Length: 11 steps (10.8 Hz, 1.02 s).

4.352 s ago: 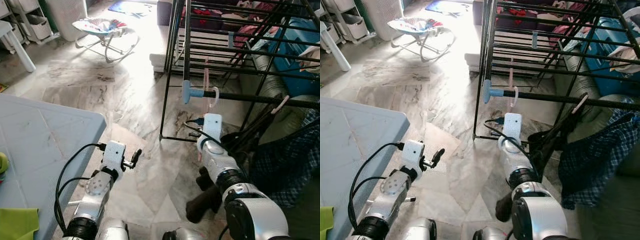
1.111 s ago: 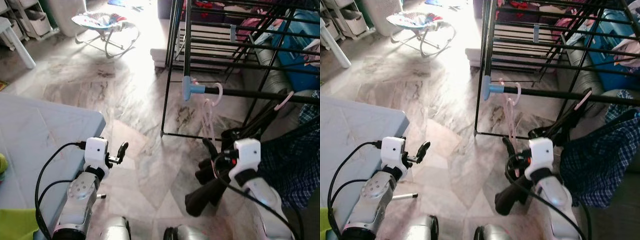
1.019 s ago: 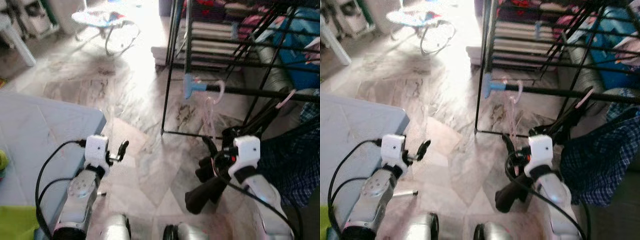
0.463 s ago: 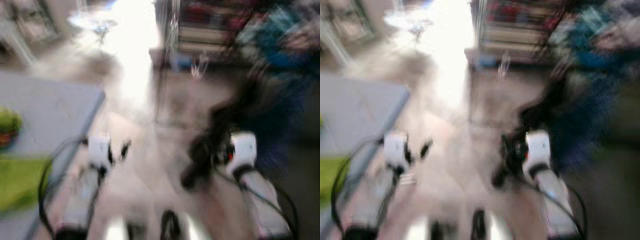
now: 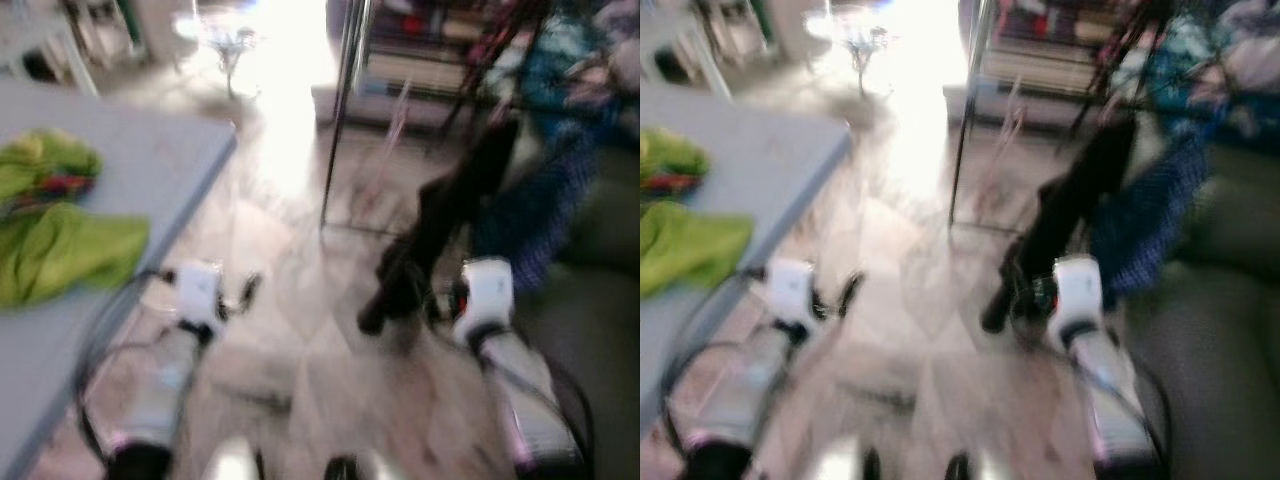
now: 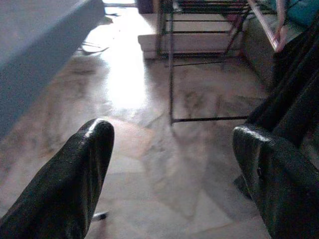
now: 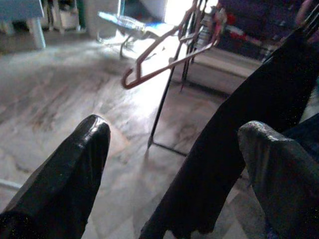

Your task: Hang hanger

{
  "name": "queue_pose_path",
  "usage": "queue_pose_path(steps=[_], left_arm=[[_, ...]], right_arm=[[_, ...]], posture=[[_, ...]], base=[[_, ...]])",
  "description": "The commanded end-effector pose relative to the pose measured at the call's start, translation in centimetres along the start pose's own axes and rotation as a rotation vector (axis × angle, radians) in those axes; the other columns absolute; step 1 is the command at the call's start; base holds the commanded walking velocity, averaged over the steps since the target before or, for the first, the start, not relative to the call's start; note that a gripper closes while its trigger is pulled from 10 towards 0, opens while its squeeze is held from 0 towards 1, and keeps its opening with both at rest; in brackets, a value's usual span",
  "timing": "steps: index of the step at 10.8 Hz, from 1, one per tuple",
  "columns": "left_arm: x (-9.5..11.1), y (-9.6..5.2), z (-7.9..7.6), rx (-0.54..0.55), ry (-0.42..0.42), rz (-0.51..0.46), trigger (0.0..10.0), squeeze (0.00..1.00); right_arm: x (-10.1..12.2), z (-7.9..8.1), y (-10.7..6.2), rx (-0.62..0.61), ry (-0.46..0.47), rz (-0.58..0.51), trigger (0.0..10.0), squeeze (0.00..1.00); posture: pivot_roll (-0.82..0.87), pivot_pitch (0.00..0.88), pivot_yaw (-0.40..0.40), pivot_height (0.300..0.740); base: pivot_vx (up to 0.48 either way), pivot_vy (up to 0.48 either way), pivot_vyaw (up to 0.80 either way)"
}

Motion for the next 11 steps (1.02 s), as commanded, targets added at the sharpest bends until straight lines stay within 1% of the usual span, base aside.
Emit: queue_pose_path(steps=[1,2,3,4,5,6,7,8,9,10,11], left_arm=[[0.1,-0.1,-0.6,-0.012,0.009,-0.009,10.0,0.0],[-0.5,-0.8,0.0,-0.003,0.048,0.011,10.0,0.0],[-1.3,-1.7,0.5,0.009,0.059,0.034,10.0,0.0],[-2.5,-3.2,1.6,0.017,0.1,0.075,10.0,0.0],[-2.9,-4.5,2.0,0.028,0.1,0.092,10.0,0.0],[-3.8,-6.3,1.9,0.008,0.105,0.119,10.0,0.0],[-4.8,-8.1,1.0,0.009,0.068,0.152,10.0,0.0],[-5.1,-8.5,0.5,0.005,0.062,0.154,10.0,0.0],[-4.7,-8.8,0.0,-0.014,0.049,0.155,10.0,0.0],[-3.6,-9.0,0.3,-0.055,0.057,0.138,10.0,0.0],[-2.9,-7.4,1.1,-0.06,0.085,0.099,10.0,0.0]], right_arm=[[-0.6,-1.5,-0.5,-0.064,0.024,0.028,10.0,0.0],[-1.0,-2.0,-0.6,-0.136,0.064,0.037,10.0,0.0],[-1.3,-1.8,-0.9,-0.147,0.063,0.036,10.0,0.0],[-1.2,-0.7,-1.0,-0.135,0.082,0.027,10.0,0.0],[-1.2,-0.2,-1.6,-0.111,0.075,0.028,10.0,0.0],[-2.0,0.8,-2.1,-0.03,0.028,0.064,10.0,0.0],[-3.3,1.0,-3.5,-0.018,0.025,0.115,10.0,0.0],[-3.5,1.0,-4.2,-0.024,0.027,0.121,10.0,0.0],[-3.1,0.6,-5.8,-0.041,0.009,0.123,10.0,0.0],[-1.8,0.6,-6.4,-0.048,0.01,0.104,10.0,0.0],[-1.5,1.1,-5.7,-0.037,0.001,0.072,10.0,0.0]], posture=[[0.08,0.092,-0.069,0.74],[0.06,0.124,-0.07,0.74],[0.06,0.153,-0.072,0.74],[0.07,0.217,-0.079,0.74],[0.08,0.256,-0.083,0.74],[0.1,0.284,-0.094,0.74],[0.1,0.318,-0.103,0.74],[0.08,0.355,-0.098,0.74],[0.07,0.372,-0.094,0.74],[0.05,0.351,-0.099,0.74],[0.03,0.354,-0.069,0.74]], base=[[0.0,0.0,0.0],[0.0,0.0,0.0],[0.0,0.0,0.0],[0.0,0.0,0.0],[0.0,0.0,0.0],[0.0,0.0,0.0],[0.0,0.0,0.0],[0.0,0.0,0.0],[0.0,0.0,0.0],[0.0,0.0,0.0],[0.0,0.0,0.0]])
Point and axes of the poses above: a point about 5 cm out from each wrist's last joint towards the gripper, its own y axis pointing out of the wrist towards the gripper, its own x axis along the axis of the wrist's last joint, z = x × y, the point moved 1 cm from there along y, pointing out of the wrist towards the gripper, and after that the axes turned 10 degrees about y, right-handed, at the moved point
